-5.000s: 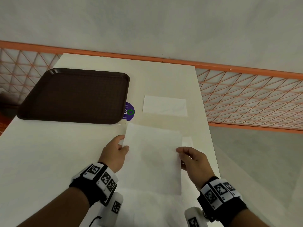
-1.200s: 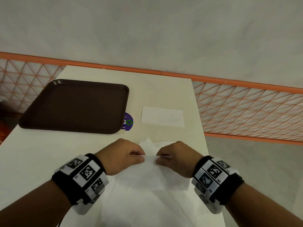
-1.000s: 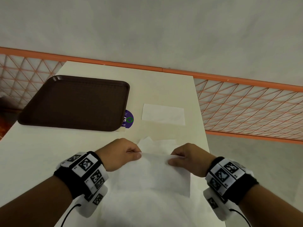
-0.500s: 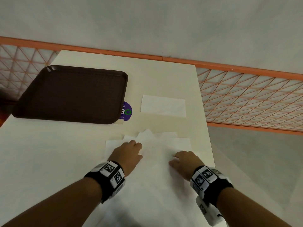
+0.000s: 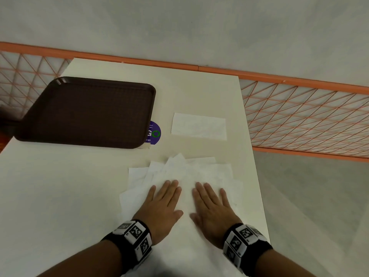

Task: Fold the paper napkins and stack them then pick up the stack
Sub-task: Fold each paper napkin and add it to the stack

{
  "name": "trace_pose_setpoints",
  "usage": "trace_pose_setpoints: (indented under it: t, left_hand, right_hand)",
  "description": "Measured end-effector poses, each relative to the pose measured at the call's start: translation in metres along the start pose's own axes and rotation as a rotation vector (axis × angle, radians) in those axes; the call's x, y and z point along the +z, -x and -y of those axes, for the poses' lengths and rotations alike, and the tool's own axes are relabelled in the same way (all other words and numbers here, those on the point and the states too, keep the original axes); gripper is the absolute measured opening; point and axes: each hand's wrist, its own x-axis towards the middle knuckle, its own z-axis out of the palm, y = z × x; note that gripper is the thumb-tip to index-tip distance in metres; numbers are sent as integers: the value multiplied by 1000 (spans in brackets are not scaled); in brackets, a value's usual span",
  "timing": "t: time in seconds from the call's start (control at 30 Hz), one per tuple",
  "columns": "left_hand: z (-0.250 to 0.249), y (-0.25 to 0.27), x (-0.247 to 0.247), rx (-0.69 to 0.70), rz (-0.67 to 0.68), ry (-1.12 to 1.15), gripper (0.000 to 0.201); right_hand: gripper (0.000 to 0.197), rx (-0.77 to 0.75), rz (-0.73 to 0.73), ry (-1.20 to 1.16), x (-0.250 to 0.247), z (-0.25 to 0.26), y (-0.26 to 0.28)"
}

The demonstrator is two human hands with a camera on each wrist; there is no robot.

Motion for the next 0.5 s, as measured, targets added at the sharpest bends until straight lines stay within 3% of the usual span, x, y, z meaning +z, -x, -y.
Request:
trace_pose_setpoints:
  t: [0.1, 0.27, 0.5]
  left_hand:
    - [5, 2, -4, -29, 15, 17, 69]
    - [2, -11, -41, -16, -53, 31, 46]
    - [-1, -49, -77, -136, 210, 42, 61]
  right_hand:
    - [64, 29, -8, 9, 4, -14, 6]
    - [47, 20, -114, -47, -18, -23, -2]
    - [49, 40, 66, -12, -65, -21, -36]
